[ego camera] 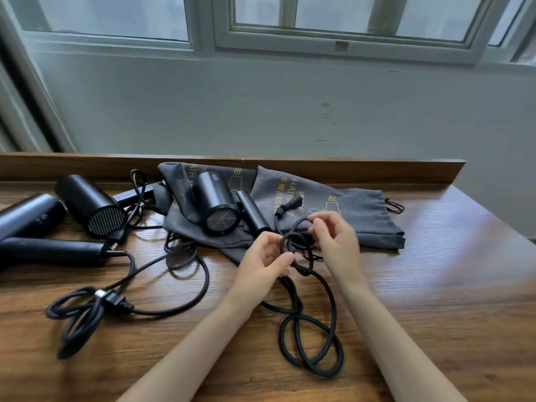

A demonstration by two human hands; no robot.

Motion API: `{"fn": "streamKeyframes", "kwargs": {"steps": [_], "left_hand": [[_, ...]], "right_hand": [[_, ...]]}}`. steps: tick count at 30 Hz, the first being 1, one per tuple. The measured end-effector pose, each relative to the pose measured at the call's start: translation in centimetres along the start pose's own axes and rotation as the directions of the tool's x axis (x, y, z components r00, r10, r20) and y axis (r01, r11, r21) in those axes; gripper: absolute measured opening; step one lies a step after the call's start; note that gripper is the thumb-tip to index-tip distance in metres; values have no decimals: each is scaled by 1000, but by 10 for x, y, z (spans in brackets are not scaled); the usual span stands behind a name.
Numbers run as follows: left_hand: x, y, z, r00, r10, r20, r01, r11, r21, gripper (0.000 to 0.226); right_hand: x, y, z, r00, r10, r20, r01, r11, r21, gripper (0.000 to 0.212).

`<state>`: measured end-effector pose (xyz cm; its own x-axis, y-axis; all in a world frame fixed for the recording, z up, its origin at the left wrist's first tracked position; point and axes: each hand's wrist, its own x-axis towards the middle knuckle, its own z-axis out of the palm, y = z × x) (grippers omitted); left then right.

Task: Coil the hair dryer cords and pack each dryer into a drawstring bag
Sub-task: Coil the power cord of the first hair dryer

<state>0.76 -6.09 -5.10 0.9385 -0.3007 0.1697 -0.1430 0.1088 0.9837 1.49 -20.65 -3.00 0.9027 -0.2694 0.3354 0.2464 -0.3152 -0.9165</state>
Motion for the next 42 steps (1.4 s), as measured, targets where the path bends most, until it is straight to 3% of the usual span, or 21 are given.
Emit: {"fn": "streamKeyframes", "kwargs": {"steps": [2,4,7,10,12,16,21,23,24,26,28,32,36,38,40,42], "left_hand": [[1,-3,-3,1000,-18,-13,17,998,-62,16],[3,-4,-6,999,-49,-22,44,986,-162,19],[4,-4,-7,997,-71,-30,63,973,-223,24],[5,-4,-6,987,-79,-136,38,960,-279,31],[6,-5,-8,977,-62,-204,1,958,-286,30],[6,-8,-11,977,18,-212,-48,989,-138,39],[5,-9,-8,981,59,-185,-66,997,-33,40],[5,-10,-6,974,53,-220,-54,999,2,38],[4,-10,-6,961,91,-263,-66,993,100,34],[-2,-9,-4,908,292,-301,-147,894,424,27],[-7,-8,0,863,454,-223,-243,759,604,17],[-7,-6,3,862,497,-102,-286,642,712,13],[-5,-4,5,872,487,57,-334,506,795,35],[-3,-3,3,849,527,-36,-318,564,762,33],[-3,0,-2,814,524,-251,-297,747,595,33],[-3,0,-7,837,423,-346,-271,871,408,43]], "right_hand": [[3,6,-6,983,-169,-69,151,965,-216,21],[6,14,-10,970,-233,72,243,899,-365,30],[5,18,-7,974,-144,176,189,942,-277,25],[5,16,-10,978,-109,179,127,988,-91,28],[4,13,-12,959,-125,254,141,989,-45,28],[-1,4,-4,919,-156,363,177,984,-26,15],[-5,-2,-3,879,-137,456,126,991,54,19],[-6,-1,-1,872,-195,448,240,970,-45,9],[-6,0,1,876,-226,426,298,948,-110,5],[-5,4,4,900,-277,337,358,910,-207,6],[-3,6,4,918,-305,255,369,892,-261,7],[-2,12,0,922,-297,250,356,902,-243,12],[1,16,0,956,-250,152,288,896,-338,15],[5,17,-5,983,-181,30,181,928,-326,23],[10,17,-11,999,-16,-42,7,980,-201,24],[12,17,-15,986,161,-32,-163,985,-59,23]]}}
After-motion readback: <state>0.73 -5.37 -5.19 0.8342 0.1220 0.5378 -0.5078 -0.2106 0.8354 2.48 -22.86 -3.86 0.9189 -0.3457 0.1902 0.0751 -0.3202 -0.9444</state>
